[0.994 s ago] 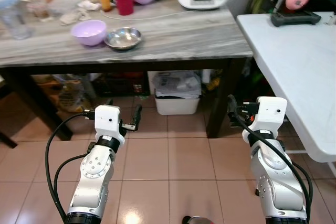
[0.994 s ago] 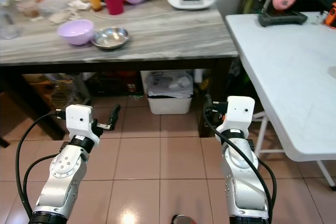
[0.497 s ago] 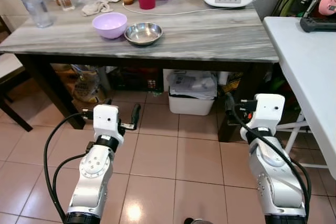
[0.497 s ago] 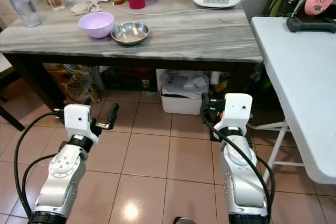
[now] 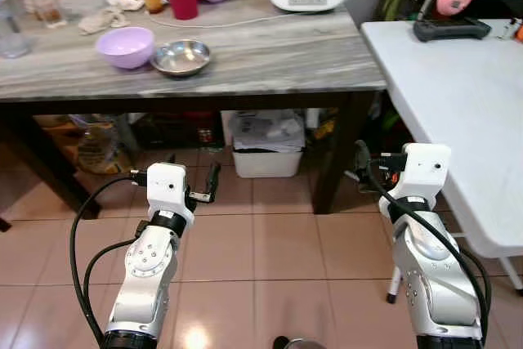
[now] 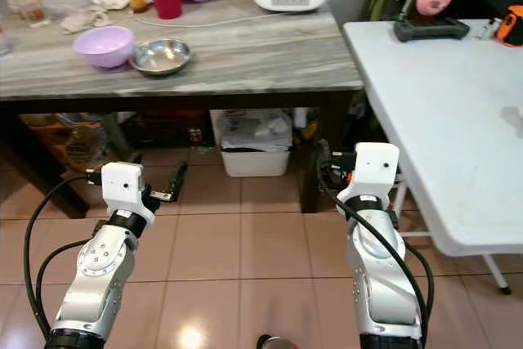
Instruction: Setting the table
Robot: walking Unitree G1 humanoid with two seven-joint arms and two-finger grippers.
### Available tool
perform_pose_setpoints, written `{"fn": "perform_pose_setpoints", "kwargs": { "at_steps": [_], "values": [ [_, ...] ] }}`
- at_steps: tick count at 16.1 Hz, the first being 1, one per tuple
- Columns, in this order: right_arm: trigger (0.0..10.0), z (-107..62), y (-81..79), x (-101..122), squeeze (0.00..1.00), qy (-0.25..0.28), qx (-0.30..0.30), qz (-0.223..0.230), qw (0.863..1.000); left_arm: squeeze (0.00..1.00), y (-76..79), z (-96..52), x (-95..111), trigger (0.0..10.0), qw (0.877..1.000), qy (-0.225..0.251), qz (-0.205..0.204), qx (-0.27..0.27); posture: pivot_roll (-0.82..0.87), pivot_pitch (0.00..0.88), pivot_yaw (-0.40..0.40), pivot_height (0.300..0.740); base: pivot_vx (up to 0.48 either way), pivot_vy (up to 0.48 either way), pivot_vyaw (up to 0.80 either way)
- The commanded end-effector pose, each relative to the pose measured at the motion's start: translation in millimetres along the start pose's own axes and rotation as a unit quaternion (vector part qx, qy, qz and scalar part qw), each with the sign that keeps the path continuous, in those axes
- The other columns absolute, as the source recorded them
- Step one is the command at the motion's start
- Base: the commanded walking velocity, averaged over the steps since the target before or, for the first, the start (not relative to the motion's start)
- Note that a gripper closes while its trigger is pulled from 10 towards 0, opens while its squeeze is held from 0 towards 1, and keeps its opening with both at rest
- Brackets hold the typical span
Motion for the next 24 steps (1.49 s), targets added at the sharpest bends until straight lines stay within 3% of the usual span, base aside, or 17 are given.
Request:
{"fn": "perform_pose_setpoints", "kwargs": {
  "at_steps": [1, 5, 10, 15, 24],
  "values": [
    [10.0, -1.0, 2.3, 3.9, 0.00, 0.004, -0.001, -0.003, 1.000, 0.00, -0.5, 0.1, 2.5, 10.0, 1.000, 0.002, 0.000, -0.001, -0.25, 0.082, 0.021, 0.740, 0.000, -0.292, 0.00],
    [10.0, -1.9, 1.1, 4.3, 0.00, 0.004, -0.002, 0.007, 1.000, 0.00, -0.7, 0.1, 2.1, 10.0, 1.000, 0.001, 0.000, -0.003, -0.25, 0.082, 0.023, 0.740, 0.000, -0.354, 0.00],
    [10.0, -1.2, 3.8, 6.3, 0.00, 0.007, -0.002, -0.002, 1.000, 0.00, 0.4, 1.6, 3.1, 10.0, 1.000, 0.003, -0.001, -0.005, -0.26, 0.075, 0.021, 0.740, 0.000, -0.364, -0.67],
    [10.0, -3.8, 2.6, 9.9, 0.00, 0.014, 0.004, -0.010, 1.000, 0.00, 3.3, 0.0, 10.5, 10.0, 1.000, 0.012, 0.000, -0.010, -0.26, 0.078, 0.020, 0.740, 0.000, -0.364, 0.00],
    [10.0, -5.4, 2.0, 11.5, 0.00, 0.020, 0.011, -0.017, 1.000, 0.00, 8.2, -0.2, 3.2, 10.0, 1.000, 0.001, -0.002, -0.012, -0.27, 0.079, 0.023, 0.740, 0.000, -0.430, 0.00]
  ]
}}
Point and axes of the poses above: a point about 5 cm out from each wrist's last joint towards the gripper, its own z axis pointing out of the wrist towards the gripper, its own x axis along the axis of the wrist's last joint, y = z × x, the point moved 4 cm from there along z, pointing out of the wrist towards the gripper, and after that the axes turned 8 degrees about -z, right-handed, at the moved point
